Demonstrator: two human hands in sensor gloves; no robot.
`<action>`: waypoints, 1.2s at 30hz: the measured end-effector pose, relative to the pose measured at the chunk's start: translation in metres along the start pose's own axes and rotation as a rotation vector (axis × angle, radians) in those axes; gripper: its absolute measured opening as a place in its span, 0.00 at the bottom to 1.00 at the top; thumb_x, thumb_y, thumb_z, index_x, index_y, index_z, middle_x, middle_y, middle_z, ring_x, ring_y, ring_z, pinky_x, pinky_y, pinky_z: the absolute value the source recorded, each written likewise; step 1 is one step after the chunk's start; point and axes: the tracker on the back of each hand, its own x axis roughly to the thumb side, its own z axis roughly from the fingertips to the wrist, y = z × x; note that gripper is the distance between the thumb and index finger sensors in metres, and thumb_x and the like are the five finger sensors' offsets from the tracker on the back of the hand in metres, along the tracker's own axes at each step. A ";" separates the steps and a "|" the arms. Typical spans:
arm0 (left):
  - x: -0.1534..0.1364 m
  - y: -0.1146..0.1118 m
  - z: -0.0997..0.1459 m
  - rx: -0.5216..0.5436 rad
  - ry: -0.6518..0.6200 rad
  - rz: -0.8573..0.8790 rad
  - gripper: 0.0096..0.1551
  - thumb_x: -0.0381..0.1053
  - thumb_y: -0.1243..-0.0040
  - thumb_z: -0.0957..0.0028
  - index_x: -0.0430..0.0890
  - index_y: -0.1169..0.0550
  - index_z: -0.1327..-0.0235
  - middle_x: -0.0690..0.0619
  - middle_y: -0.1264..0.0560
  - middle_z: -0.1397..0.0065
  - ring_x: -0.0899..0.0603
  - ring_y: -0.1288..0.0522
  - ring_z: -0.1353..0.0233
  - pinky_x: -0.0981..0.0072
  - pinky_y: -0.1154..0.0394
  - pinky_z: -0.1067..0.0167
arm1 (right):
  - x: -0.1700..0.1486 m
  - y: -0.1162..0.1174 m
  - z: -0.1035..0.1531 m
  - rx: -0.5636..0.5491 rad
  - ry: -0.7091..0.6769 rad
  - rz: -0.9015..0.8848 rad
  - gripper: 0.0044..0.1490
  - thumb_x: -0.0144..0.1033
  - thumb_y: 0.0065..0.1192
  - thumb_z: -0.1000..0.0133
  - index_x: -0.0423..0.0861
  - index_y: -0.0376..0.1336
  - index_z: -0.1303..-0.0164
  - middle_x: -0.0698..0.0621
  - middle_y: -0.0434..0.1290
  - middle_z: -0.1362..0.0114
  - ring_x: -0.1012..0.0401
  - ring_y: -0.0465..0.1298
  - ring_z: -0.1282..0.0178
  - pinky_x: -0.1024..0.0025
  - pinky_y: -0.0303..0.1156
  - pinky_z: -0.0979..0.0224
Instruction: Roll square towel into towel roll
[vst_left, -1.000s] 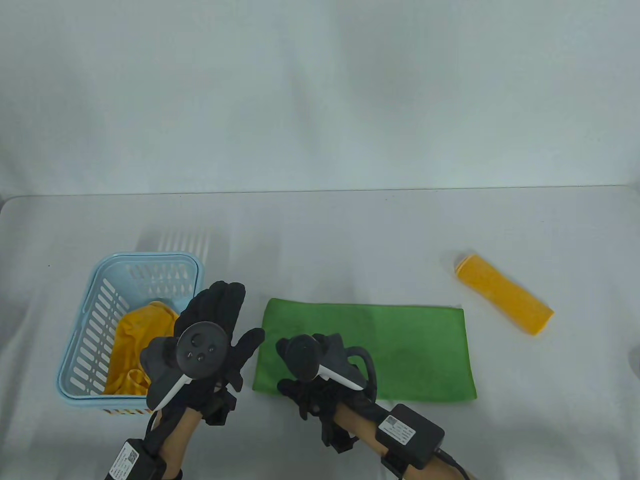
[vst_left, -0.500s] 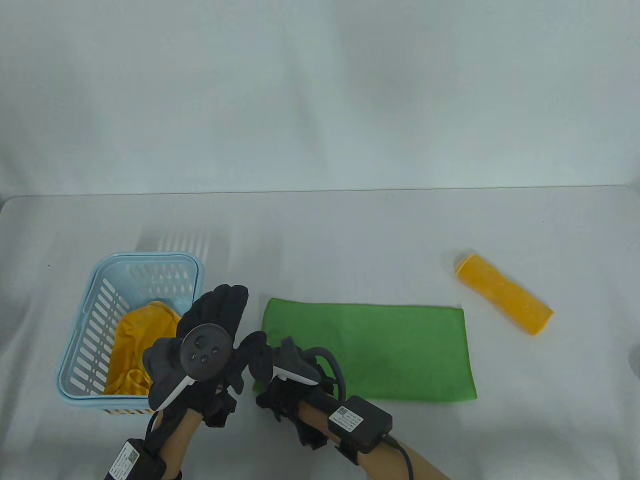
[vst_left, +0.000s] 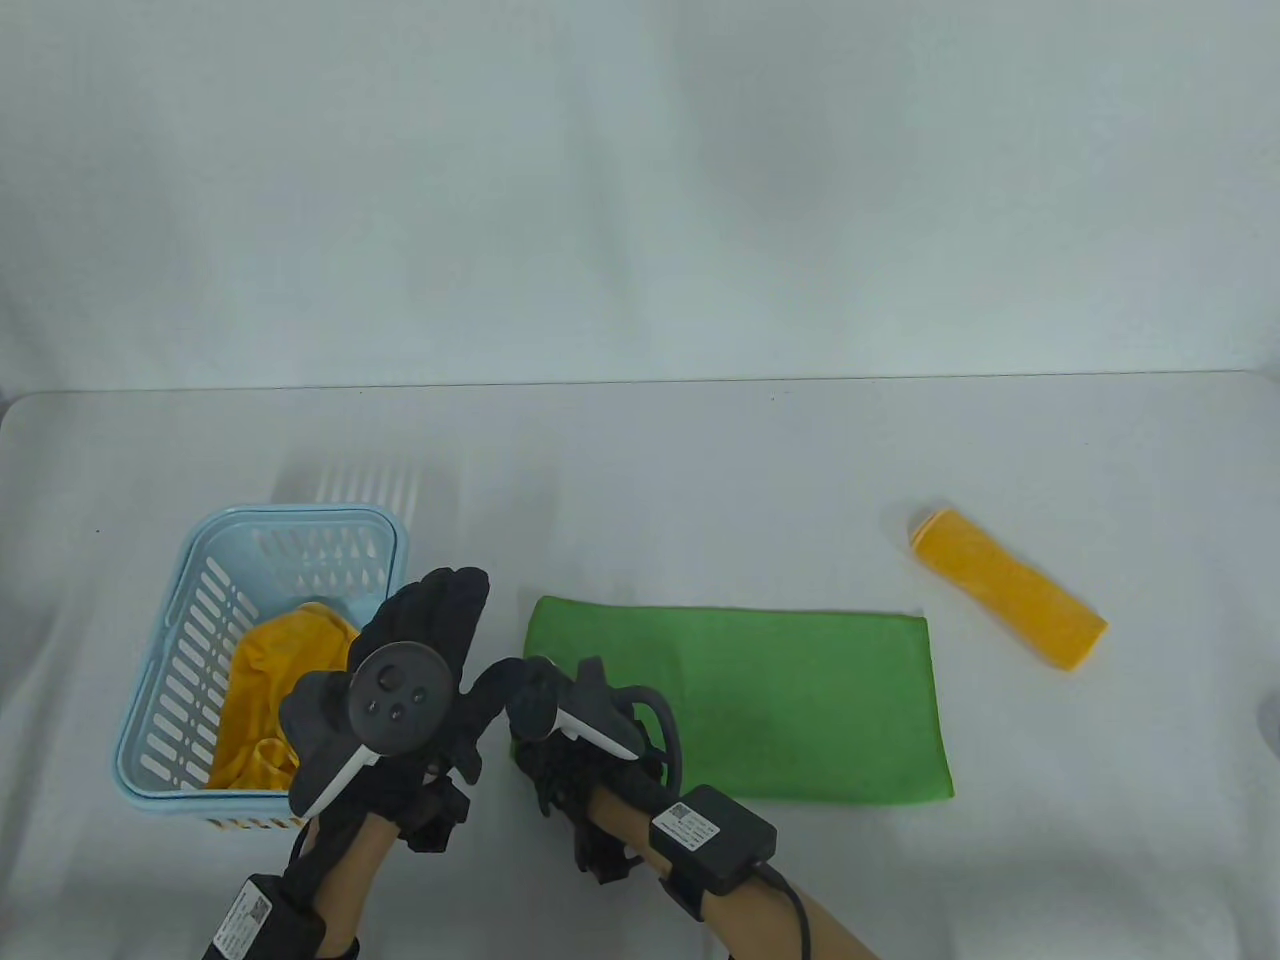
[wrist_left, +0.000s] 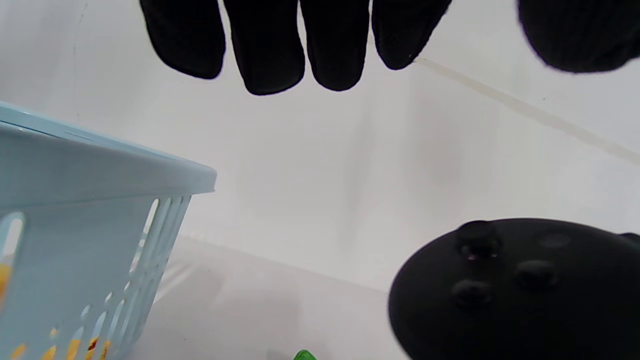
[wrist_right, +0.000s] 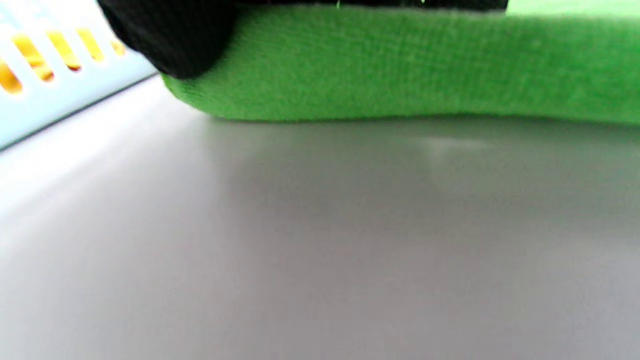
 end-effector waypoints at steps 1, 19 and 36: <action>-0.001 0.001 0.000 0.003 0.003 0.008 0.51 0.71 0.43 0.62 0.57 0.40 0.22 0.52 0.38 0.17 0.34 0.35 0.18 0.36 0.36 0.26 | -0.002 -0.004 0.002 0.000 0.000 -0.022 0.25 0.52 0.62 0.57 0.63 0.66 0.48 0.59 0.72 0.38 0.54 0.72 0.37 0.47 0.65 0.28; 0.000 -0.001 -0.002 0.007 0.004 -0.007 0.50 0.71 0.43 0.62 0.57 0.39 0.22 0.52 0.37 0.17 0.34 0.34 0.18 0.36 0.36 0.26 | -0.054 -0.124 0.064 -0.284 -0.035 -0.391 0.24 0.46 0.69 0.58 0.59 0.71 0.50 0.55 0.82 0.55 0.55 0.81 0.55 0.50 0.74 0.42; 0.030 -0.037 -0.005 -0.342 -0.184 0.152 0.51 0.68 0.38 0.64 0.56 0.36 0.23 0.52 0.33 0.19 0.35 0.31 0.20 0.38 0.34 0.27 | -0.064 -0.168 0.112 -0.330 -0.183 -0.367 0.24 0.44 0.72 0.61 0.63 0.73 0.53 0.56 0.81 0.53 0.55 0.80 0.51 0.50 0.73 0.39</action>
